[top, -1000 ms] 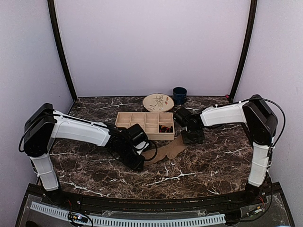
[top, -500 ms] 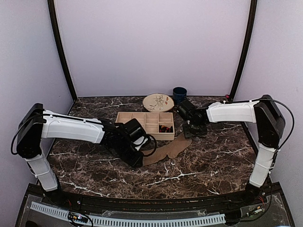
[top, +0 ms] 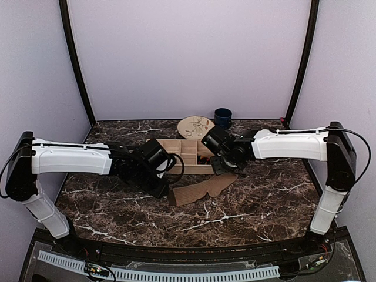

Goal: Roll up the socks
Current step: Move the sock to the center of the board, then pick up the sock from the center of the board.

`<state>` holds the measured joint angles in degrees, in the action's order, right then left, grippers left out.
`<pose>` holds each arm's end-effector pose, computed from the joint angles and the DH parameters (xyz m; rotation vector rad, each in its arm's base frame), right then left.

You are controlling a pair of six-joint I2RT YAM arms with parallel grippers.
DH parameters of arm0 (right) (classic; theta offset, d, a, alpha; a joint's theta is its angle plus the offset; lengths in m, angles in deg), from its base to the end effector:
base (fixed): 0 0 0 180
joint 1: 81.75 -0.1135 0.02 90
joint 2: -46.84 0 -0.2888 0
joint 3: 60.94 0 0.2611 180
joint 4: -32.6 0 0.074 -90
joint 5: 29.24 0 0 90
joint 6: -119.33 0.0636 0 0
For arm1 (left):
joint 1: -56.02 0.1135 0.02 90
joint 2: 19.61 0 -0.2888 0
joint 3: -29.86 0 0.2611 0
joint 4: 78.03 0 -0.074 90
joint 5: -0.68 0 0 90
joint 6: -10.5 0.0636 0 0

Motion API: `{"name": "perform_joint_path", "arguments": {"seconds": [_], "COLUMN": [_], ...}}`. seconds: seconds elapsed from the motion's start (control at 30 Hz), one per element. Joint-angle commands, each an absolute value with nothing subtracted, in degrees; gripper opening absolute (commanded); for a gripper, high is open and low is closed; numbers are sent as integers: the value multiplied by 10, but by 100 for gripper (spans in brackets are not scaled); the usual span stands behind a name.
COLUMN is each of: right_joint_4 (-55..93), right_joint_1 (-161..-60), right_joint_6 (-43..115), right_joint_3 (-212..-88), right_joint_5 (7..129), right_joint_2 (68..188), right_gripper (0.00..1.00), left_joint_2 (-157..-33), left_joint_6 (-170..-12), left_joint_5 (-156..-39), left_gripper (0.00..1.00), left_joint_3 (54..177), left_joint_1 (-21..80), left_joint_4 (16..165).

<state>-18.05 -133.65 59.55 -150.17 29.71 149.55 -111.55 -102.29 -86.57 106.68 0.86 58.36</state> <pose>0.2686 0.2894 0.2187 -0.3074 2.4370 -0.1437 0.2043 -0.2882 0.2165 0.7235 2.5567 -0.4181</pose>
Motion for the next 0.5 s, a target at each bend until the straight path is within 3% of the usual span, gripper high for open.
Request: {"name": "perform_joint_path", "arguments": {"seconds": [0.0,0.1,0.2,0.3,0.47], "right_joint_4": [-162,-164,-170,-169,-162], "right_joint_1": [-1410,-1448,-1467,-1484,-1511], "right_joint_6": [568,565,575,572,512], "right_joint_3": [-1548,-1575,-1602,-1622,-1652], "right_joint_5": [252,250,265,277,306], "right_joint_2": [1484,1503,1525,1546,1575], "right_gripper": [65,65,65,65,64], "left_joint_2": [-1050,-1011,-977,-958,-946], "left_joint_6": [-1062,-1085,-1105,-1123,-1170], "left_joint_5": [-817,-814,-817,-817,-823], "left_gripper": [27,30,44,45,55], "left_joint_3": [1035,1000,973,953,923], "left_joint_1": [44,72,95,112,129], "left_joint_4": [573,589,604,607,607]}}
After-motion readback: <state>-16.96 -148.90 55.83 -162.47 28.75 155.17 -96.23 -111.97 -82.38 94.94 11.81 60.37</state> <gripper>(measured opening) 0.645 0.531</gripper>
